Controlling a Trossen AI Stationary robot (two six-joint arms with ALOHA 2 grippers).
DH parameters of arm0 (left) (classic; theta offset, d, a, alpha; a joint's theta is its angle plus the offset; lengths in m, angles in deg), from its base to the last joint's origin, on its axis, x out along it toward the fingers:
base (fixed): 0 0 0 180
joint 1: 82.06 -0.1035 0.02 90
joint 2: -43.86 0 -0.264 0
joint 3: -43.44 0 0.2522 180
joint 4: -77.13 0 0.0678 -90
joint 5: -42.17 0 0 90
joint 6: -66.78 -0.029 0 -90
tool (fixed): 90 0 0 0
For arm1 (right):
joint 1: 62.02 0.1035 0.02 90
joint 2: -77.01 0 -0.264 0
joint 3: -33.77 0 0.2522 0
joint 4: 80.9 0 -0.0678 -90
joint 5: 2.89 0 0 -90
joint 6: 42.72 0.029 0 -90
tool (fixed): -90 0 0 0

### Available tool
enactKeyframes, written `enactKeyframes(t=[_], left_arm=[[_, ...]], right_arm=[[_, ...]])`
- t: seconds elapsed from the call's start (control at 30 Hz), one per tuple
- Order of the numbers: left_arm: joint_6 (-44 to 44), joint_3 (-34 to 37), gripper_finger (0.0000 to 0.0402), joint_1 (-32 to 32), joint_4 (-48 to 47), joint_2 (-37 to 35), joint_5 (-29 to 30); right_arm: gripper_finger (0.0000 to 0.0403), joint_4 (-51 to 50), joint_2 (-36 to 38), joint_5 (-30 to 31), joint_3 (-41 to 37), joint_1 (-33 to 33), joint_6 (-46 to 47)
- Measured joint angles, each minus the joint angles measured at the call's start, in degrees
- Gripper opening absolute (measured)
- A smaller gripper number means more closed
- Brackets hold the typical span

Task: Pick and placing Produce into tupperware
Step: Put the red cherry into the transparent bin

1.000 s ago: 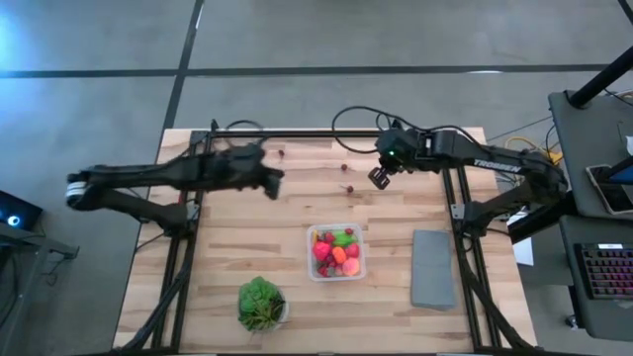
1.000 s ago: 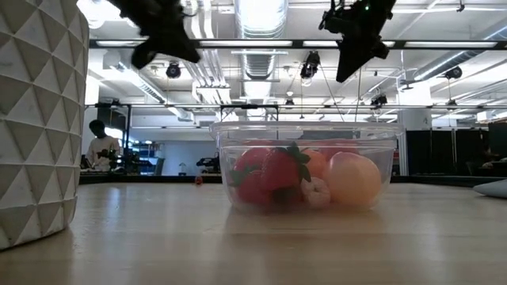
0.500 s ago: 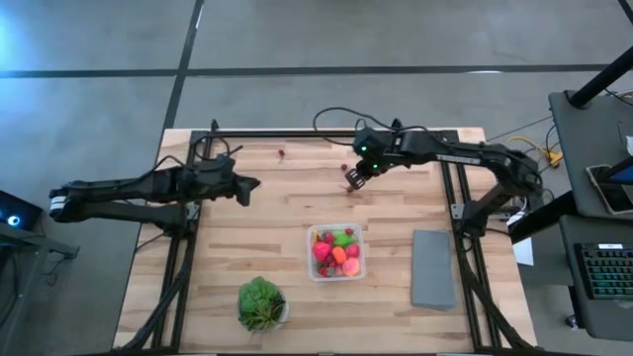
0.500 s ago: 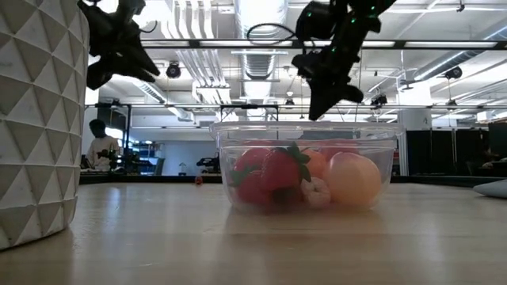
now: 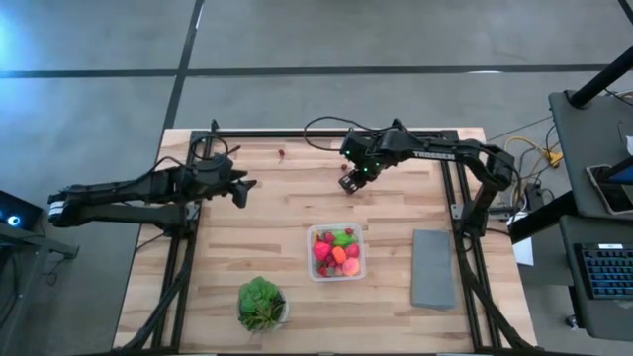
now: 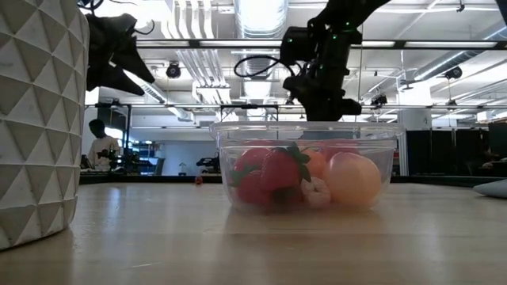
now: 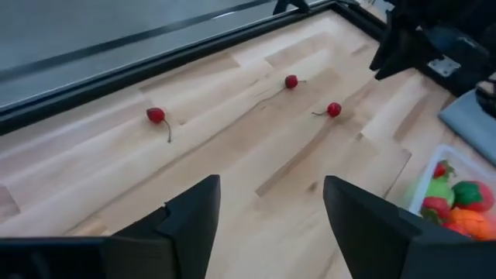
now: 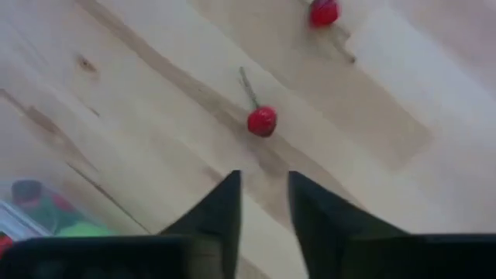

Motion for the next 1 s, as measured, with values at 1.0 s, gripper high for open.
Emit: enactKeyframes(t=[1.0], left_arm=[[4.2,0.7,0.0217,-1.8,1.0,2.4,1.4]], right_arm=[[0.0236,9.6,-11.4,3.4,-2.5,0.7,-34.0]])
